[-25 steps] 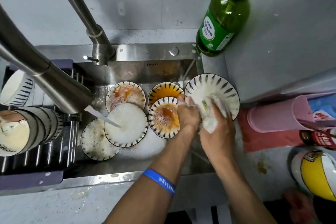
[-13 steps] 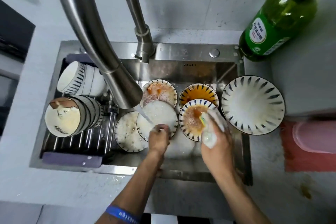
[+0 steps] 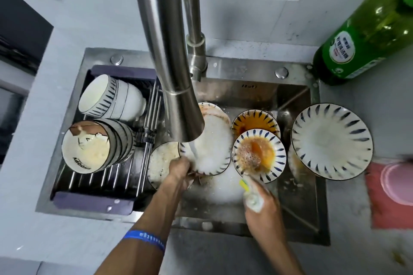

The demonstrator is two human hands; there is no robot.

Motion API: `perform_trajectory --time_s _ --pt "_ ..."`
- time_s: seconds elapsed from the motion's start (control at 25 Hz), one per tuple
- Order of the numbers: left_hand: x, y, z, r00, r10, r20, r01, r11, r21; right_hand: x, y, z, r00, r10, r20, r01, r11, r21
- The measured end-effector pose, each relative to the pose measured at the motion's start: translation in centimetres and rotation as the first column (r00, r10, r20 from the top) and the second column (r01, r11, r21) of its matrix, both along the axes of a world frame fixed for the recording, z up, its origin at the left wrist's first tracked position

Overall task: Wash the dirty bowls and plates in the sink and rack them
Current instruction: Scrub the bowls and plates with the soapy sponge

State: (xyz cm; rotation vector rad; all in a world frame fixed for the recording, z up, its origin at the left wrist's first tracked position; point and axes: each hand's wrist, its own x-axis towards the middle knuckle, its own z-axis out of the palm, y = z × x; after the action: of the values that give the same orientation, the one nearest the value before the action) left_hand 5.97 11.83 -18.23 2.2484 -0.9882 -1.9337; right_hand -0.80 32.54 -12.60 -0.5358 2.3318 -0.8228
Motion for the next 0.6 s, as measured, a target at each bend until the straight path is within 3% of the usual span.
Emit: perform_trajectory --time_s 0.16,0.24,0.32,0.4,0.48,0.6 --pt "3.3 2.3 -0.5 0.996 0.021 0.090 -0.016 0.998 -0.064 1.2 -2.6 2.7 0.996 -0.084 -0.042 0.083 0.996 -0.036" --pt "3.6 4.0 3.1 0.998 0.070 0.003 -0.070 0.994 -0.087 2.3 -5.5 3.0 0.999 0.019 -0.034 -0.021 0.998 -0.065" --pt "2.9 5.0 6.0 0.995 0.064 -0.081 -0.071 0.994 -0.081 1.5 -7.7 3.0 0.963 0.261 -0.074 -0.257 0.965 0.055" --pt "2.1 5.5 7.2 0.990 0.069 -0.120 -0.076 0.996 -0.054 -0.4 -7.3 3.6 0.913 0.404 -0.053 -0.389 0.904 0.177" --pt "1.2 5.9 8.0 0.993 0.040 -0.109 -0.042 0.999 -0.018 -1.4 -5.7 4.6 0.905 0.420 -0.069 -0.391 0.884 0.254" --pt "0.0 7.4 8.0 0.991 -0.062 -0.119 0.063 0.998 0.005 -1.4 -5.4 5.4 0.908 0.414 0.062 -0.419 0.900 0.120"
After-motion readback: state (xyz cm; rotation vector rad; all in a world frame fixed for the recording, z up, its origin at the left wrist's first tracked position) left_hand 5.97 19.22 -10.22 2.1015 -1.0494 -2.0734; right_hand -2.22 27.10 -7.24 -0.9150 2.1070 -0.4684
